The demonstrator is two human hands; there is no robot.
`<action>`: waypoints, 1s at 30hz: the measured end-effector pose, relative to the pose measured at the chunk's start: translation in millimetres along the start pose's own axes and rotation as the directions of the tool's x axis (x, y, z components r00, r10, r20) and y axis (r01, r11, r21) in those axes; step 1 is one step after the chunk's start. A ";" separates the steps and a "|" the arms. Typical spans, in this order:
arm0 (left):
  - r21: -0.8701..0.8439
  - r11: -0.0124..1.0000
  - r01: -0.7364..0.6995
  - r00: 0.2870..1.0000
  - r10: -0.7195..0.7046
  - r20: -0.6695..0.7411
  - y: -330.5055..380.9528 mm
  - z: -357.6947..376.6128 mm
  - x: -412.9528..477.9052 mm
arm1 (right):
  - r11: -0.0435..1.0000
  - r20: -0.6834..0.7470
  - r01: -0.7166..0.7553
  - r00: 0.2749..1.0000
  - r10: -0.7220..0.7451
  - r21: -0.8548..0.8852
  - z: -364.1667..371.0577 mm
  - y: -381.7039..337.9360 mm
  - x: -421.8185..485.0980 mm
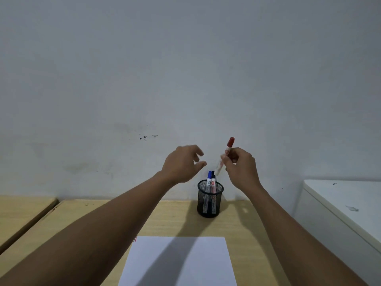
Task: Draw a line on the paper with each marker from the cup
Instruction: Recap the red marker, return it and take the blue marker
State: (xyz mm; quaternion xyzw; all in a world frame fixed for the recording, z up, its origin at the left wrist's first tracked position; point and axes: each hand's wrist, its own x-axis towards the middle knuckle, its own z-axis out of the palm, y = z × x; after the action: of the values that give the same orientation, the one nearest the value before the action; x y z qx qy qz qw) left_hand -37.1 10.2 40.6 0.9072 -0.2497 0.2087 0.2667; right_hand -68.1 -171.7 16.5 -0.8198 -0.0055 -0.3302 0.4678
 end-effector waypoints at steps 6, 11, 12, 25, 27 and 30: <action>0.026 0.986 0.164 0.976 -0.166 0.138 -33.0 84.1 21.9 | 0.992 0.140 0.030 0.990 -0.013 -0.121 22.2 50.3 14.8; -0.054 0.966 0.251 0.961 -0.243 0.130 -40.9 125.8 31.3 | 0.969 0.226 0.041 0.974 0.016 -0.242 37.7 85.8 20.5; -0.098 0.959 0.267 0.960 -0.255 0.119 -40.7 130.3 32.2 | 0.962 0.247 0.056 0.969 0.013 -0.269 40.5 91.0 19.9; -0.395 0.854 0.338 0.932 -0.362 0.013 -42.2 127.8 32.5 | 0.852 0.303 0.109 0.951 0.061 -0.513 42.4 90.7 15.3; -0.399 0.858 0.323 0.932 -0.363 -0.027 -38.4 106.4 31.0 | 0.883 0.270 0.095 0.962 0.037 -0.459 34.1 77.3 11.3; -0.501 0.810 0.306 0.900 -0.418 -0.124 -35.2 67.9 29.5 | 0.965 0.156 0.010 0.987 0.032 -0.262 22.5 47.6 2.9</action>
State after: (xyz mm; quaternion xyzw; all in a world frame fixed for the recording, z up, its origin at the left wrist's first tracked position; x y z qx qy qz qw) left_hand 22.6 -14.0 -10.0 0.8159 -0.0816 0.1898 0.5399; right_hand -38.7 -182.0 -26.0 -0.8982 0.0054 -0.2588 0.3552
